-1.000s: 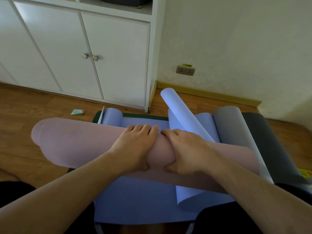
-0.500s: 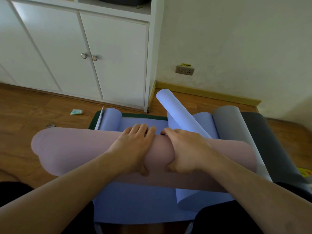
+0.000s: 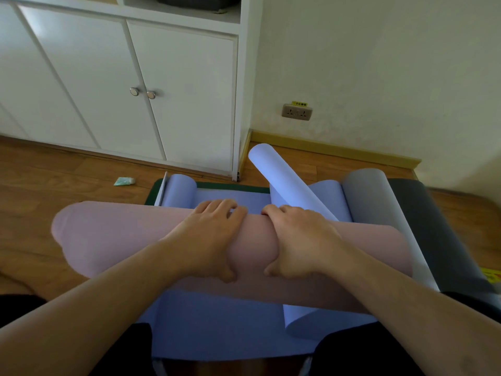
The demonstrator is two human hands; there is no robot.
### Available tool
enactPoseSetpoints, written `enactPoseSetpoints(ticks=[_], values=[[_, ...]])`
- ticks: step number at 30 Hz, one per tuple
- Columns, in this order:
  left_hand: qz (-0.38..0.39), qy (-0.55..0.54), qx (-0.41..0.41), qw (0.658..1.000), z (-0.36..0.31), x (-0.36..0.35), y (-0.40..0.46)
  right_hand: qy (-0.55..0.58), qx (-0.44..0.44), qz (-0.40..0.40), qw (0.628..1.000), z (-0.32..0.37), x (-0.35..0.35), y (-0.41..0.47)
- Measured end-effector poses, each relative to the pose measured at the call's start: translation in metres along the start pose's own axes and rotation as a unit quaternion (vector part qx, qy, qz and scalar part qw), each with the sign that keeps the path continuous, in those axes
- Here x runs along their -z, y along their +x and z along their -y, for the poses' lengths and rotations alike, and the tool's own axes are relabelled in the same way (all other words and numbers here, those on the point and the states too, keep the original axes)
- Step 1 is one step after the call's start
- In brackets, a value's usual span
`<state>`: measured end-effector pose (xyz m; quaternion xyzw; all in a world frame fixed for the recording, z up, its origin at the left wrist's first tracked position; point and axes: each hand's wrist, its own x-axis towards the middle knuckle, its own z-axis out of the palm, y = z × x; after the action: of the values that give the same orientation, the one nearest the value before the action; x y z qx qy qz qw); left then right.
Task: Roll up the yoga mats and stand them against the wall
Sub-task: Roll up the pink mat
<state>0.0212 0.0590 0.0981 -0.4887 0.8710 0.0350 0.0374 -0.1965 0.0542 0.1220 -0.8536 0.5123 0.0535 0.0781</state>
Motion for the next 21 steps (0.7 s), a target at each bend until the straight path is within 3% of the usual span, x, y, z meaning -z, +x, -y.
enactPoseSetpoints(ticks=[3, 8, 13, 18, 21], values=[[-0.016, 0.060, -0.018, 0.998, -0.012, -0.003, 0.002, 0.035, -0.012, 0.033, 0.999, 0.002, 0.001, -0.001], [-0.057, 0.013, -0.026, 0.998, -0.011, -0.009, 0.009, 0.038, -0.006, 0.030, 0.999, 0.002, 0.002, 0.000], [-0.043, -0.033, -0.007, 0.998, 0.002, -0.002, 0.010, -0.065, 0.032, -0.018, 0.997, 0.007, -0.005, -0.004], [-0.016, -0.048, 0.006, 0.999, 0.000, -0.003, 0.002, -0.025, 0.028, -0.028, 0.999, 0.006, 0.001, 0.000], [-0.010, 0.005, 0.016, 1.000, -0.008, -0.006, 0.000, -0.004, 0.010, -0.017, 1.000, 0.006, 0.002, -0.003]])
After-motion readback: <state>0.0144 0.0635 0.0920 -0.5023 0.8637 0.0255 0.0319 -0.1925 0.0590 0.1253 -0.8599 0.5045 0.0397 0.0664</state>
